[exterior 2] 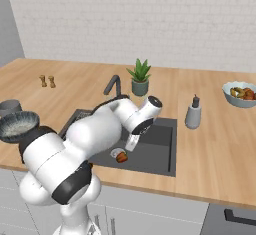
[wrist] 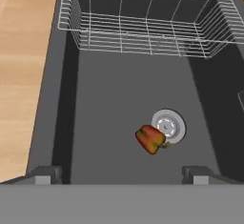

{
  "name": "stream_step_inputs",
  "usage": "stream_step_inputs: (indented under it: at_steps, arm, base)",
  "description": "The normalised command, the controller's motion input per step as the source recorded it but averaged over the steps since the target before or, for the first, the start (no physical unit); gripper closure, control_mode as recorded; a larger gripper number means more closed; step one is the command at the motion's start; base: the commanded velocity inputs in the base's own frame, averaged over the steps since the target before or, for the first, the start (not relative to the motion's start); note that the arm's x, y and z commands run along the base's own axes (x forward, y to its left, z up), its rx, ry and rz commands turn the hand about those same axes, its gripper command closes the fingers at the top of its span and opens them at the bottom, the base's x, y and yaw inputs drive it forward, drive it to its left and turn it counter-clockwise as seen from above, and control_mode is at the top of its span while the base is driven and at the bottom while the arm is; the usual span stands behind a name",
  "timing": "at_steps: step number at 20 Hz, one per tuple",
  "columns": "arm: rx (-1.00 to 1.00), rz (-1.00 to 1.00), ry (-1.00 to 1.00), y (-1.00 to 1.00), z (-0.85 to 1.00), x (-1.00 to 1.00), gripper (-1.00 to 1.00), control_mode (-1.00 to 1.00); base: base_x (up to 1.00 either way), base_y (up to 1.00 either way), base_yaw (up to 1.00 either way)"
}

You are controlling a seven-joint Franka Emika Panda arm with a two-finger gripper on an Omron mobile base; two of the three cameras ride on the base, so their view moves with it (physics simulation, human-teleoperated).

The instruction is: Pick the bell pepper from the sink and place it in the bowl. Then pick the bowl and place it in the microwave. Then close the microwave door and press the start button.

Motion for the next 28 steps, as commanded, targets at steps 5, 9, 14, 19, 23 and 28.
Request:
stream_step_inputs:
  at_steps: [5,9,14,19,23,28]
  arm:
    - [0.0,0.16,-0.02,0.0,-0.27,0.32,-1.0,-1.0]
    - [0.07,0.18,0.0,-0.02,-0.39,0.48,-1.0,-1.0]
    - [0.19,0.21,0.0,-0.3,-0.24,0.22,-1.0,-1.0]
    - [0.1,0.19,0.0,-0.12,-0.23,0.31,-1.0,-1.0]
    - [0.0,0.11,0.0,0.01,-0.29,0.13,-1.0,-1.0]
    - [0.0,0.08,0.0,0.22,-0.33,0.01,-1.0,-1.0]
  base:
    - [0.0,0.0,0.0]
    - [0.0,0.0,0.0]
    - [0.0,0.0,0.0]
    - [0.0,0.0,0.0]
    - [0.0,0.0,0.0]
    - [0.0,0.0,0.0]
